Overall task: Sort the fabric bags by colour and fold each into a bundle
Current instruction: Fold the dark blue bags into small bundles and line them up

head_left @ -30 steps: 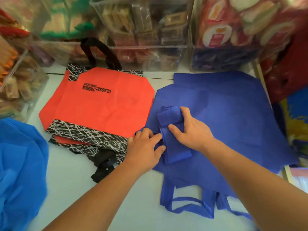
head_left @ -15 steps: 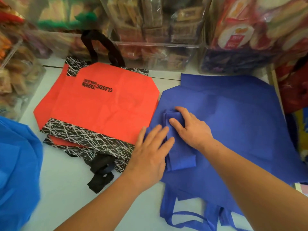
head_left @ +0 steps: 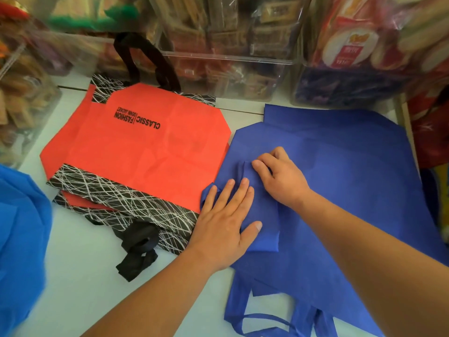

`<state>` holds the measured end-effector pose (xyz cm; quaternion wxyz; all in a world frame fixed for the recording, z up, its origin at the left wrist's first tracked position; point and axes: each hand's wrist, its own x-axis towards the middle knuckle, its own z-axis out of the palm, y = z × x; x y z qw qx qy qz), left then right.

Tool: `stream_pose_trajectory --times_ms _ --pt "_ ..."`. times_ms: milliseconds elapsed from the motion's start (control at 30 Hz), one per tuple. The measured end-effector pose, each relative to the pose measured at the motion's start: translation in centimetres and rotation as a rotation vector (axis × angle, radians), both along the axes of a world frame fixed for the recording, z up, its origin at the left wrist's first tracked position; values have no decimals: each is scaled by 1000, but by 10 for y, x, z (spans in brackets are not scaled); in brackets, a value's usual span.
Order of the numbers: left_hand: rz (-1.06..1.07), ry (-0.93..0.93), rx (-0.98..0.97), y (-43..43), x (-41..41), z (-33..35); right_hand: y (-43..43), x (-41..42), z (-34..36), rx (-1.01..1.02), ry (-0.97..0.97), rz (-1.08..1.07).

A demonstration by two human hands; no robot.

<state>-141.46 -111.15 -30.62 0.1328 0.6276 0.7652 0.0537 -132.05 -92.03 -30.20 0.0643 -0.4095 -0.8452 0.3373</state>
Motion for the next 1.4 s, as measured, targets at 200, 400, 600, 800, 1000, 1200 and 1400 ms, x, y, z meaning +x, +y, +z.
stream_pose_trajectory --times_ms 200,400,600,800,1000,1200,1400 --pt "12 63 -21 2 0 -13 -3 -9 -8 232 -87 25" --pt "16 85 -13 4 1 -18 6 -13 -4 87 -84 -41" --pt "22 68 -2 5 0 -18 -13 21 21 619 102 288" --pt "-9 92 25 1 0 -18 -18 45 -16 419 -72 454" --pt "-413 98 174 -16 -23 -15 -20 45 -30 434 -42 419" --pt "-395 -130 214 -14 -34 -16 -11 41 -16 218 11 395" --pt "-241 -192 116 9 -35 12 -2 46 48 -25 -71 397"
